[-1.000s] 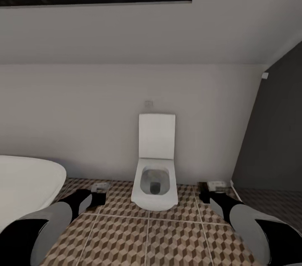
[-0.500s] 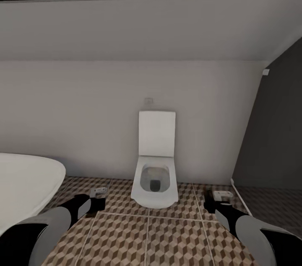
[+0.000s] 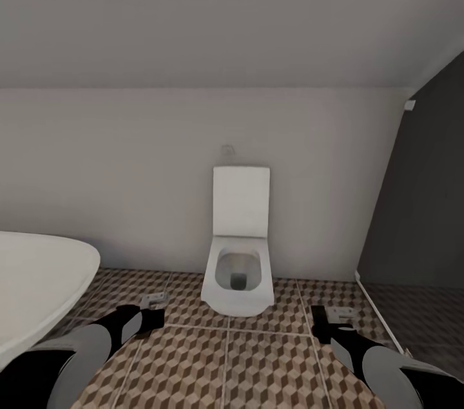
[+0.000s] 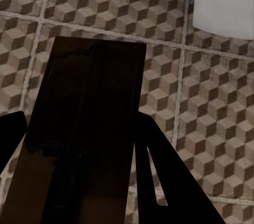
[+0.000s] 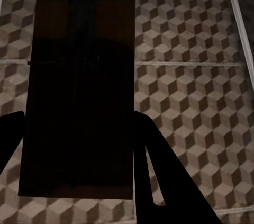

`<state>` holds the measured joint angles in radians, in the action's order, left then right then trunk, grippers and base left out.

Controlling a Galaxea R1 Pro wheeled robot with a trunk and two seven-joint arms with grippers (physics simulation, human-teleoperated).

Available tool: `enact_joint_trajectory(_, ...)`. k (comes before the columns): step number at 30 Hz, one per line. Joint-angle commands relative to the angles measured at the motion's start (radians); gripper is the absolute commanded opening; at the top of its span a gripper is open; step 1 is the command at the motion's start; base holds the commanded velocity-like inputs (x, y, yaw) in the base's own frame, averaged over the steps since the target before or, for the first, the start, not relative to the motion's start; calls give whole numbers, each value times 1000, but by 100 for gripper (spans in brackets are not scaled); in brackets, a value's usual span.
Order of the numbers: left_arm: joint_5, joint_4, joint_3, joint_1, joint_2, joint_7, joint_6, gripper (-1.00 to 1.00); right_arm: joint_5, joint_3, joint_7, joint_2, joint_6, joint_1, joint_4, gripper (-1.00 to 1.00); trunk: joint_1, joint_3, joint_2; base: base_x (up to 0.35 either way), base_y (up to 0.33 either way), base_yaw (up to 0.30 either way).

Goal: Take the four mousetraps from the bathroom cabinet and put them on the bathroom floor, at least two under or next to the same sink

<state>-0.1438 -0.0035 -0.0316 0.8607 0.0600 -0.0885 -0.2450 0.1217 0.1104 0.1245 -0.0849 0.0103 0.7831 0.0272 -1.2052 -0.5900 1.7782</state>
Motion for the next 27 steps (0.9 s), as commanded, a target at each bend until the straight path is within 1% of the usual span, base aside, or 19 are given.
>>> enact_joint_trajectory(1, -7, -1, -4, 0, 0, -3, -4, -100, 8, 8, 3, 0, 1, 1, 2, -100, -4, -4, 8, 0, 0, 0)
enact_joint_trajectory(3, -13, -1, -4, 0, -1, -2, -3, -100, 9, 8, 3, 0, 1, 1, 2, -100, -12, -11, 22, 0, 0, 0)
enact_joint_trajectory(7, -43, -1, -4, 0, 2, -2, -2, -100, 10, 7, 3, 1, 1, 1, 2, -100, -27, -23, 50, 0, 0, 0)
enact_joint_trajectory(10, -75, -1, -4, 0, 1, -2, -3, -100, 10, 6, 3, 2, 1, 1, 2, -100, -38, -32, 71, 0, 0, 0)
enact_joint_trajectory(12, -82, -1, -4, 0, 0, -2, -3, -100, 11, 6, 3, 2, 1, 1, 2, -100, -46, -39, 85, 0, 0, 0)
enact_joint_trajectory(21, -89, 0, -4, -2, 2, 4, -4, -100, 11, 5, 3, 3, 1, 1, 2, -100, -81, -67, 148, 0, 0, 0)
enact_joint_trajectory(27, -90, 0, -4, -33, 19, 4, -2, -100, 10, 5, 3, 4, 1, 1, 2, -100, -104, -86, 190, 0, 0, 0)
